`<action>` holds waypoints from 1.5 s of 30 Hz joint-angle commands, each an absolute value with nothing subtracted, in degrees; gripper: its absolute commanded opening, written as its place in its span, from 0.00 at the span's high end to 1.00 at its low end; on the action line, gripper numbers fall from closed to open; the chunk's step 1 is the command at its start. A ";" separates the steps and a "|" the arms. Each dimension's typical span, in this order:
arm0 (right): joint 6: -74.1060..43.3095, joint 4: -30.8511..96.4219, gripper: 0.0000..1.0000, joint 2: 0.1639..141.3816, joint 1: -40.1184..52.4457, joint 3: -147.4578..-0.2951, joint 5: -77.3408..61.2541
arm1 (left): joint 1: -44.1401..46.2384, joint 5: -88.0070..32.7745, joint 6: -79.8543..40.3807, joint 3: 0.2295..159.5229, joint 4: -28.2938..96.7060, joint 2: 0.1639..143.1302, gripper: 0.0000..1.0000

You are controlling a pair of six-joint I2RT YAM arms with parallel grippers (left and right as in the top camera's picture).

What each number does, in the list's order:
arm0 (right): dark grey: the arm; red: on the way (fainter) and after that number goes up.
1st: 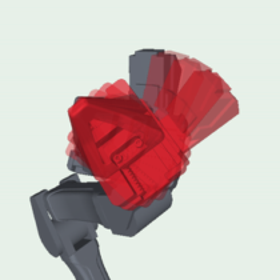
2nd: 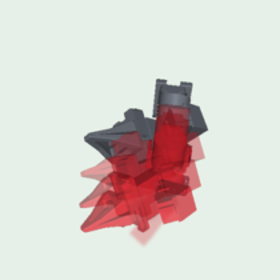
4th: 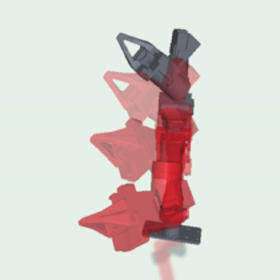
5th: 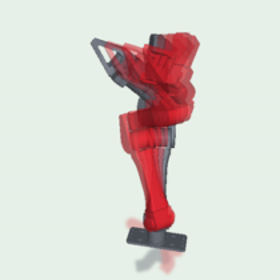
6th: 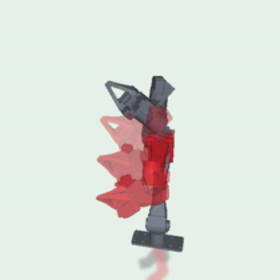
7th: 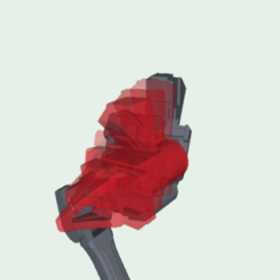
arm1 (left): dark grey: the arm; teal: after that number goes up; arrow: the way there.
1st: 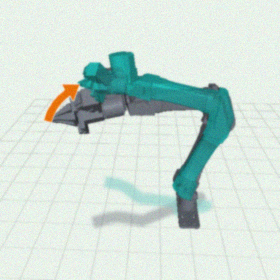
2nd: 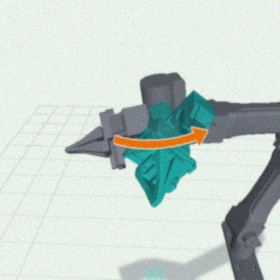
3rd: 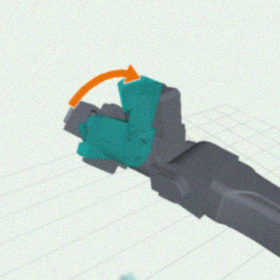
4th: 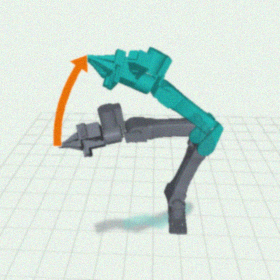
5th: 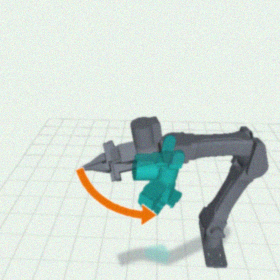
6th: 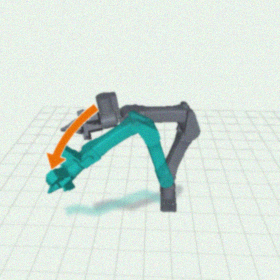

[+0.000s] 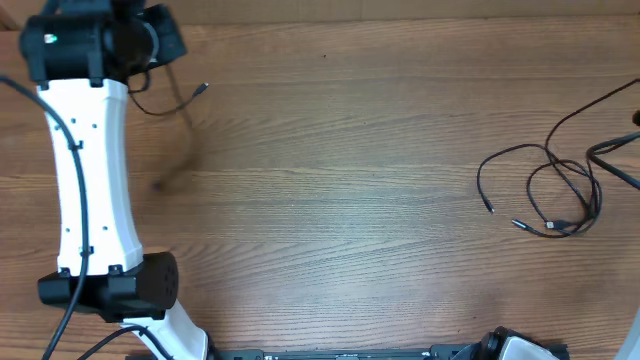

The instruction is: Untangle cables

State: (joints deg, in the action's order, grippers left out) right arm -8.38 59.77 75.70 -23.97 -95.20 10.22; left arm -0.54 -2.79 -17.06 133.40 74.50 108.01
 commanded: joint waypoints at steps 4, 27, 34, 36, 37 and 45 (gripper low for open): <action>-8.49 60.05 0.96 75.46 -24.08 -95.96 4.99 | 6.02 -8.80 -13.47 133.29 71.35 107.46 0.96; -8.49 61.34 0.96 80.42 -24.08 -95.96 2.22 | 22.31 -24.80 -15.31 133.27 45.93 120.01 0.96; -8.51 61.47 0.96 80.42 -24.08 -95.96 2.20 | 28.23 -29.61 -15.66 133.27 39.62 128.40 0.95; -8.51 61.52 0.96 80.42 -24.08 -95.96 2.17 | 29.36 -29.58 -15.68 133.27 39.09 130.41 0.95; -8.51 61.58 0.96 80.42 -24.08 -95.96 2.15 | 29.91 -29.61 -15.73 133.27 38.89 131.66 0.95; -8.49 61.84 0.96 80.42 -24.08 -95.96 1.13 | 31.70 -29.69 -20.82 133.27 37.87 141.29 0.93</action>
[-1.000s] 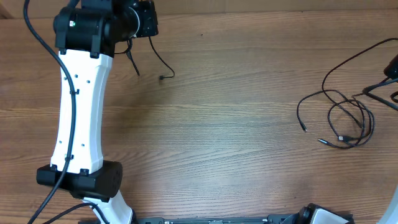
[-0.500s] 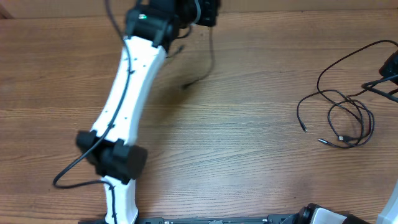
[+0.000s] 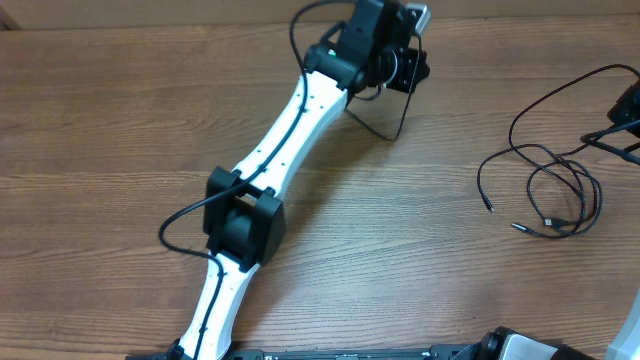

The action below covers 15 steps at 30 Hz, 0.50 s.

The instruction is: Untangle cables

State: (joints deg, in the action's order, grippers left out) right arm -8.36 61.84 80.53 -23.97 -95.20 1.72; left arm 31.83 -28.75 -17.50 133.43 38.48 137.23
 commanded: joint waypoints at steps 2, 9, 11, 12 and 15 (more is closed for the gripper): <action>-8.49 61.84 0.96 80.42 -24.08 -95.96 1.10 | 31.81 -30.30 -22.22 133.27 37.56 143.02 0.93; -8.51 61.84 0.86 80.42 -24.08 -95.96 1.13 | 31.75 -32.88 -22.96 133.38 36.99 144.53 0.00; -8.51 61.82 0.84 80.42 -24.08 -95.96 1.10 | 31.42 -33.32 -22.96 134.58 37.36 144.09 0.00; -8.51 61.78 0.84 80.42 -24.08 -95.96 1.13 | 31.11 -34.26 -22.94 135.74 37.95 143.76 0.00; -8.51 61.65 0.85 80.42 -24.08 -95.96 1.10 | 30.11 -34.79 -22.20 141.40 42.89 142.08 0.00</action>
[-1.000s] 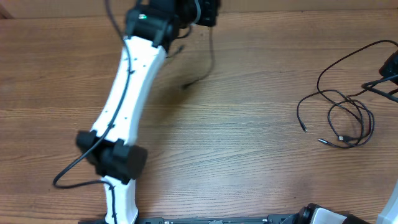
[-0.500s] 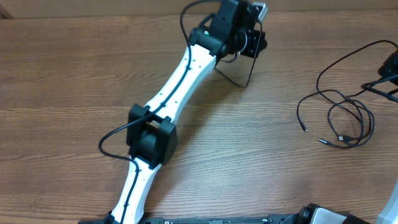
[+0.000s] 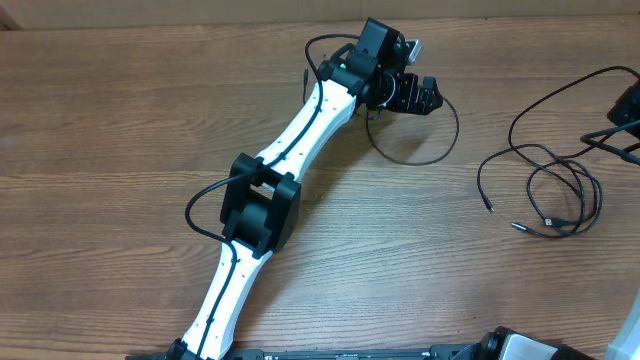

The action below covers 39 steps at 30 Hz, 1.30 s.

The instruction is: Untangle cables

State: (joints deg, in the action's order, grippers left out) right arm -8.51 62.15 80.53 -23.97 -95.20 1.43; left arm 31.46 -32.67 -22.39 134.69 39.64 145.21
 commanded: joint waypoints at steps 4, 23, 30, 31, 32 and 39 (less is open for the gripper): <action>-8.51 61.63 0.94 80.44 -24.08 -95.96 0.69 | 29.34 -28.03 -17.72 150.71 53.06 138.61 0.00; -4.08 63.66 0.40 80.51 -24.08 -95.96 -8.25 | 29.34 -6.63 -11.97 161.40 89.73 115.04 0.01; -0.58 70.19 0.00 80.55 -24.05 -93.95 -13.52 | 29.82 -2.13 -11.81 161.32 95.26 115.04 0.00; -0.58 70.46 0.00 80.62 -24.03 -93.45 -14.15 | 29.95 -1.48 -11.81 161.32 95.83 115.04 0.00; -0.56 70.67 0.00 80.73 -23.88 -92.60 -15.09 | 30.13 -0.89 -11.88 161.32 96.47 115.04 0.01; -2.98 62.04 0.00 84.51 -19.53 -81.36 -15.09 | 31.90 3.84 -12.10 161.32 96.77 115.04 0.00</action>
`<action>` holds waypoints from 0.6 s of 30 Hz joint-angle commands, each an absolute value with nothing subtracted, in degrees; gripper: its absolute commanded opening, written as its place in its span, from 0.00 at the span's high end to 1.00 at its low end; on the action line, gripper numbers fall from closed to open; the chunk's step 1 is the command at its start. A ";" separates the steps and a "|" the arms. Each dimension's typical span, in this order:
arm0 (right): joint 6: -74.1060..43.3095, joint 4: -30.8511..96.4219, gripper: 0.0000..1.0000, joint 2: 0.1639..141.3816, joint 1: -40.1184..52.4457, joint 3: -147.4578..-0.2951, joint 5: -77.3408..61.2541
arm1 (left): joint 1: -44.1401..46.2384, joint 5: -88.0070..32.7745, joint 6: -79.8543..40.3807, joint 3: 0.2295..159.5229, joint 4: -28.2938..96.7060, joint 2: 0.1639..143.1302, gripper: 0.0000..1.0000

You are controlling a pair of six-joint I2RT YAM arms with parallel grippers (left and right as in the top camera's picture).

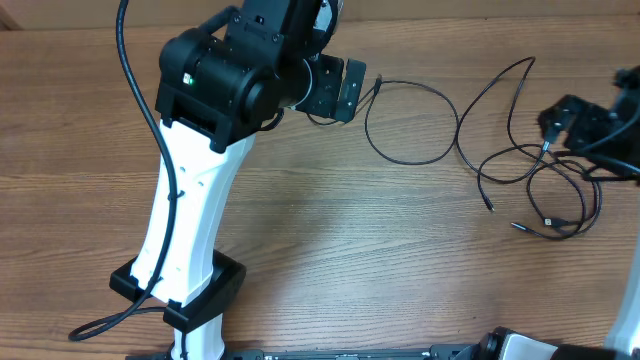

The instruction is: Untangle cables

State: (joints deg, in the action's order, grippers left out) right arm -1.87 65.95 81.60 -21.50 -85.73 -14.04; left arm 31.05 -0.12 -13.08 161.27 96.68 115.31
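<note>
One thin black cable [412, 158] lies in an open loop on the wood at the upper middle, its plug end just right of my left gripper [342, 90]. That gripper stands open beside the plug, not on it. A second black cable lies in a tangle [560, 205] of loops at the right, with a long strand [490, 95] arching up and left. My right gripper [556, 125] is at the right edge above the tangle, and a strand rises into its fingers.
The left arm's white link and black joints [215, 85] stand over the left half of the wooden table [330, 240]. Two loose plug ends [489, 207] of the tangle lie at the right.
My left gripper has drawn back to the left and let go of the loop cable, which now lies flat. The right gripper has come in from the right edge, and the tangle's long strand now arches further left.
The left gripper was at the far upper left with a short cable hanging from it. Then it was at the upper middle, holding that cable, then lower with the loop spreading on the table. Now the loop lies released, and the right gripper is lifting a strand of the tangle.
</note>
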 commanded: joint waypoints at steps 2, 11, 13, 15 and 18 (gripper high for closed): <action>-2.92 58.17 0.00 87.85 -18.26 -79.85 -14.98 | 31.90 4.16 -12.01 161.32 96.77 115.04 0.01; 1.19 42.89 0.00 104.53 -14.02 -79.85 -9.32 | 31.90 5.32 -12.01 161.32 96.77 115.07 0.00; 1.19 40.51 0.00 106.87 -13.89 -79.85 -7.11 | 31.90 5.58 -12.01 161.32 96.79 115.07 0.00; 1.19 38.54 0.00 108.62 -13.89 -79.85 -5.96 | 31.90 5.56 -12.03 161.32 96.79 115.07 0.00; 1.13 35.81 0.14 110.76 -13.89 -79.85 -5.82 | 31.90 5.58 -12.01 161.32 96.79 115.07 0.00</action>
